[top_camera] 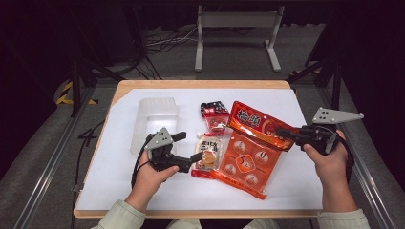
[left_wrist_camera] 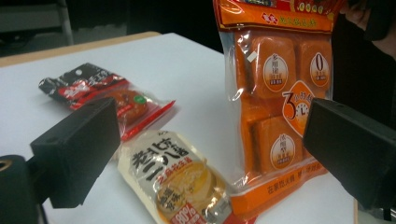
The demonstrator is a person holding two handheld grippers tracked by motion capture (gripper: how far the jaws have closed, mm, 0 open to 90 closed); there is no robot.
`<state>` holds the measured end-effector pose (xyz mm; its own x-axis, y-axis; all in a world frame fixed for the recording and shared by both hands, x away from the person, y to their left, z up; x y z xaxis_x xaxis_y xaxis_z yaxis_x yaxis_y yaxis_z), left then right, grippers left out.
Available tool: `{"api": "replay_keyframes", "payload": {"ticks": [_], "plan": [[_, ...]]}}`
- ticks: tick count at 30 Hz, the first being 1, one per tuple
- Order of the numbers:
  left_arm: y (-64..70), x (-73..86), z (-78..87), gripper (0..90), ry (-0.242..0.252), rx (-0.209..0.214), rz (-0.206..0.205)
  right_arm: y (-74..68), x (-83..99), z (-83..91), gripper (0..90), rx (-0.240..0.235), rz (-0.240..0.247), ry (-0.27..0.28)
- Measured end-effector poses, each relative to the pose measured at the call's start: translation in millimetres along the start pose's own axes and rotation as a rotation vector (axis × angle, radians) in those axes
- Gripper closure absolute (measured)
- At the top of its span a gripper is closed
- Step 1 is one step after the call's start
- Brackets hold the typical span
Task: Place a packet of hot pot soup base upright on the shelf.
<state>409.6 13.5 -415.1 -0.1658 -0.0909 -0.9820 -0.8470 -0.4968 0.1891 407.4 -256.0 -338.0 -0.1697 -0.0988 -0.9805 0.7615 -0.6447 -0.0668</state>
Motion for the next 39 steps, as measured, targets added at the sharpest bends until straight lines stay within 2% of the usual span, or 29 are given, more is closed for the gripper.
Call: {"api": "replay_keyframes", "payload": {"ticks": [1, 2, 4, 7, 12, 16, 22, 25, 30, 37, 39], "plan": [[-1.2, -2.1, -0.9, 3.6, 0.014, -0.005, -0.008, -2.3, -1.7, 0.5, 90.0, -0.006, 0.007, 0.001], [-0.2, -3.5, -1.5, 3.7, 0.026, -0.007, 0.003, -5.1, -3.7, 1.2, 90.0, -0.011, 0.012, 0.003], [2.0, -6.5, -2.6, 4.1, 0.047, 0.015, -0.004, -11.4, -8.8, 2.7, 90.0, -0.029, 0.021, 0.014], [2.0, -7.6, -5.6, 5.6, 0.03, 0.015, -0.03, -21.0, -16.6, 5.0, 90.0, -0.051, 0.039, 0.032], [6.9, -9.0, -12.4, 8.8, 0.02, 0.047, -0.031, -30.6, -24.2, 6.6, 90.0, -0.073, 0.058, 0.051], [9.4, -9.2, -17.1, 8.8, 0.019, 0.064, -0.041, -35.8, -27.9, 8.0, 90.0, -0.09, 0.068, 0.062], [13.8, -11.0, -28.0, 6.3, 0.02, 0.102, -0.064, -50.4, -34.9, 8.6, 90.0, -0.119, 0.109, 0.066], [17.7, -13.9, -33.7, 5.8, 0.021, 0.119, -0.067, -54.8, -37.5, 7.9, 90.0, -0.128, 0.124, 0.07], [27.3, -19.7, -44.2, 6.0, 0.022, 0.157, -0.049, -60.8, -41.7, 8.0, 90.0, -0.138, 0.136, 0.078], [39.1, -18.3, -60.5, 6.5, 0.013, 0.216, -0.035, -61.6, -43.1, 5.5, 90.0, -0.138, 0.145, 0.08], [39.6, -17.7, -63.0, 6.5, 0.013, 0.219, -0.038, -61.5, -42.9, 5.1, 90.0, -0.136, 0.146, 0.079]]}}
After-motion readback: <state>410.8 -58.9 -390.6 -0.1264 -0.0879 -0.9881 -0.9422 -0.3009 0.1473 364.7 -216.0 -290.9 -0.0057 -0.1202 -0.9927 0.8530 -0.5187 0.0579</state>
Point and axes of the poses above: each handheld gripper's, and its own axes: z roughly backward along the jaws, x roughly out of its underside, y roughly to its right, the point moved 10 cm from there along -z, roughly forward along the jaws, and after that the axes turned 15 degrees about y, right-handed, at the moved point
